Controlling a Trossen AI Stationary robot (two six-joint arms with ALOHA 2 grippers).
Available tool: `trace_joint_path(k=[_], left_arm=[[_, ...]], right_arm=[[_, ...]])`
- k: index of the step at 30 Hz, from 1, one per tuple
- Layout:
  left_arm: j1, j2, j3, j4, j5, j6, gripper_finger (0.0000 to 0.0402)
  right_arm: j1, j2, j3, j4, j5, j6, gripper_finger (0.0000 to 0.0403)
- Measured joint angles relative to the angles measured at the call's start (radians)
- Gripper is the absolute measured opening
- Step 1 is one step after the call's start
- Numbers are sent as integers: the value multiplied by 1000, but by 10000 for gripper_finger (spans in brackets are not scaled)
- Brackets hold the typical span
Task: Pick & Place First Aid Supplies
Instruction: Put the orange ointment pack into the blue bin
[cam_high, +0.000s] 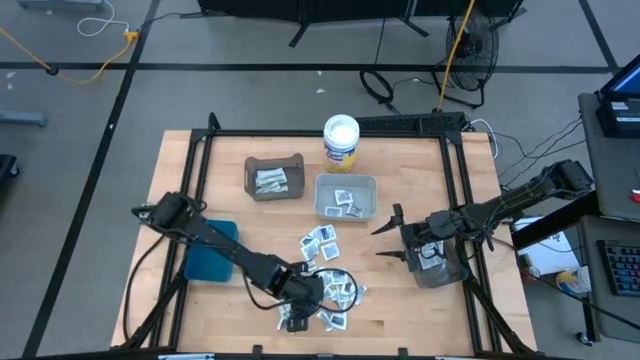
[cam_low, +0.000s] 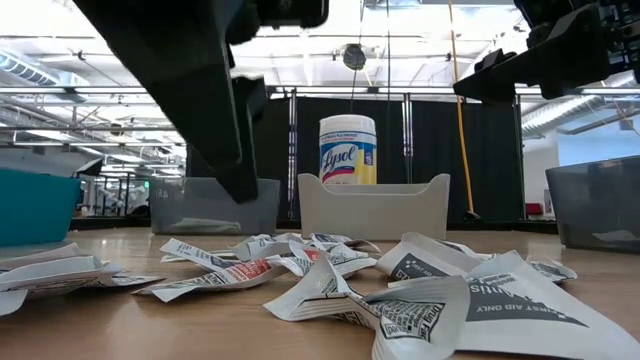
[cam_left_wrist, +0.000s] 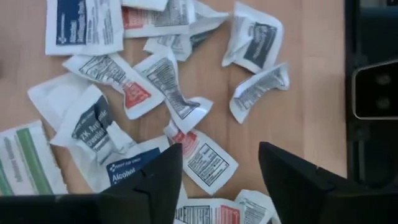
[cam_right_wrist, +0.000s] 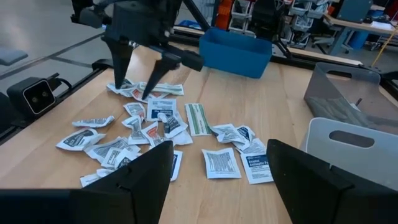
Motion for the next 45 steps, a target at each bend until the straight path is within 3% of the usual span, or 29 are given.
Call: trace_joint_path(k=[9,20,45], left_arm=[[-7,4,0,35,-39,-23,249],[-12,49,1,27,-57,31,214],[-14,130,5,38,-39,57,197]], right_arm=[[23,0,0,-4,0,0,254],[52,0,0,-4,1,-4,254],[52,0,0,-25,4,0,254]])
